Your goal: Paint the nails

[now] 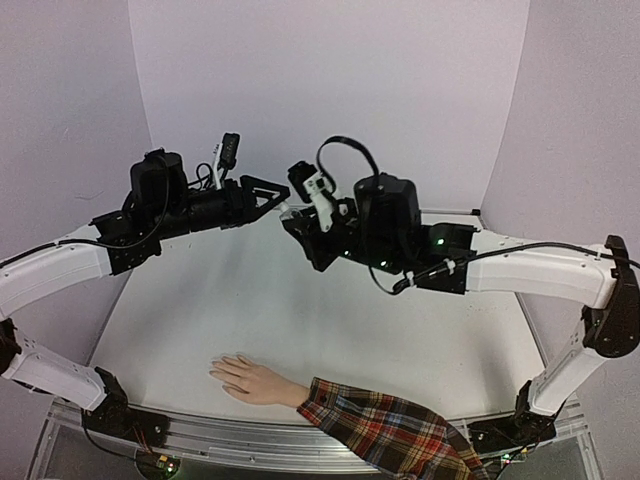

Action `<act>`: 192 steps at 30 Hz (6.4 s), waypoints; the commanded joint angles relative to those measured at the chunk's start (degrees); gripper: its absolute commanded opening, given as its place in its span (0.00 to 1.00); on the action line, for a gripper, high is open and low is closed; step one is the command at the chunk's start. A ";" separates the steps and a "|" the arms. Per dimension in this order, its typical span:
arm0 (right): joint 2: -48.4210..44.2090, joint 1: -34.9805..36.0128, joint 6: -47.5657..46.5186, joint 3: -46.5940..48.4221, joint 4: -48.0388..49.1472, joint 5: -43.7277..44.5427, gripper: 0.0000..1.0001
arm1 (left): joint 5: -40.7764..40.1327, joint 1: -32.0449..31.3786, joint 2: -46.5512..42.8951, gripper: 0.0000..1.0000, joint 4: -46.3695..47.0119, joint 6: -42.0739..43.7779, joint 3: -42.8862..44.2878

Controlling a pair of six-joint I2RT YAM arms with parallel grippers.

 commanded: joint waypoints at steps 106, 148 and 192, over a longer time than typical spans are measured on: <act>-6.92 -0.47 -2.88 -5.70 4.24 0.50 0.00 | 12.65 -0.43 -0.56 0.87 1.26 1.60 2.49; -4.97 -1.38 -3.92 -3.14 0.61 -9.45 0.00 | 15.66 -0.36 4.26 0.25 -20.95 10.55 15.17; -5.36 -1.35 -5.85 -5.60 3.47 -9.49 0.00 | 4.16 -0.43 -0.02 0.00 -25.80 11.25 16.07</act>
